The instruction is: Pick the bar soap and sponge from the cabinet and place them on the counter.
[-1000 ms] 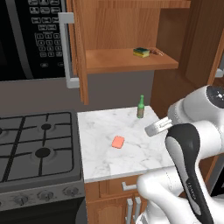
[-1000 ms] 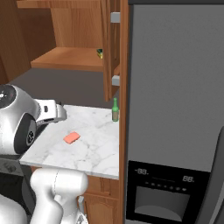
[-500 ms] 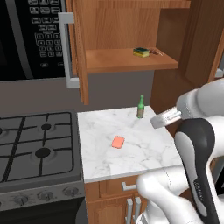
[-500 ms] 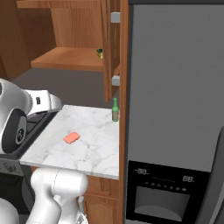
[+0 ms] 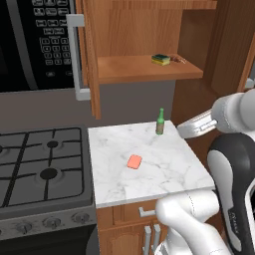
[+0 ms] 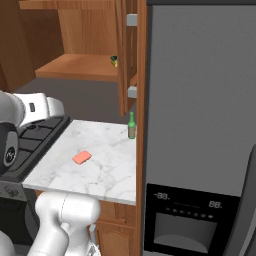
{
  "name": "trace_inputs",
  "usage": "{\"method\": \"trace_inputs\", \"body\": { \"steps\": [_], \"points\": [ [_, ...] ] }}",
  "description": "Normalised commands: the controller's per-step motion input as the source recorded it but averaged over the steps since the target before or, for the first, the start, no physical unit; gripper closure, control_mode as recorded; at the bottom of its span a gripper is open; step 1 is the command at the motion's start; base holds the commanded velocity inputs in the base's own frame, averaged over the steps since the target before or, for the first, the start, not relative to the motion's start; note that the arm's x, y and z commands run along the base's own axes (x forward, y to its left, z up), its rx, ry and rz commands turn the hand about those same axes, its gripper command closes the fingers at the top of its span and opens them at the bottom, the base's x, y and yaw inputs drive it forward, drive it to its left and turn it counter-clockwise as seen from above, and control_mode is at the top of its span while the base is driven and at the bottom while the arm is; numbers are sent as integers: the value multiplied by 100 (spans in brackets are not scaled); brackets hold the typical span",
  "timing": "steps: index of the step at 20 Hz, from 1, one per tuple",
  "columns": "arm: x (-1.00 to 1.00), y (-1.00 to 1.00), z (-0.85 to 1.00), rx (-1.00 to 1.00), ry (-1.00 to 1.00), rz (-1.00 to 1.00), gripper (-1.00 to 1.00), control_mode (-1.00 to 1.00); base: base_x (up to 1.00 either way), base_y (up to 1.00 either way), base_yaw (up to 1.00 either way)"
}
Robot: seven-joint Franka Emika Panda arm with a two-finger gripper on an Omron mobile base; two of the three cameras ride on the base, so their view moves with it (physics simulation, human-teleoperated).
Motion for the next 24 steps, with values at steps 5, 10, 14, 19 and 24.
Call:
{"method": "trace_inputs", "body": {
  "steps": [5,10,14,19,24],
  "points": [
    [0,-4,36,0,-5,0,-100,-100,0,0,0],
    [0,-2,36,0,-5,0,-100,-100,0,0,0],
    [4,0,25,0,-4,0,-100,-100,0,0,0],
    [15,-5,13,0,-2,-2,-100,-100,0,0,0],
    [25,-10,2,0,-2,-1,-100,-100,0,0,0]
  ]
}}
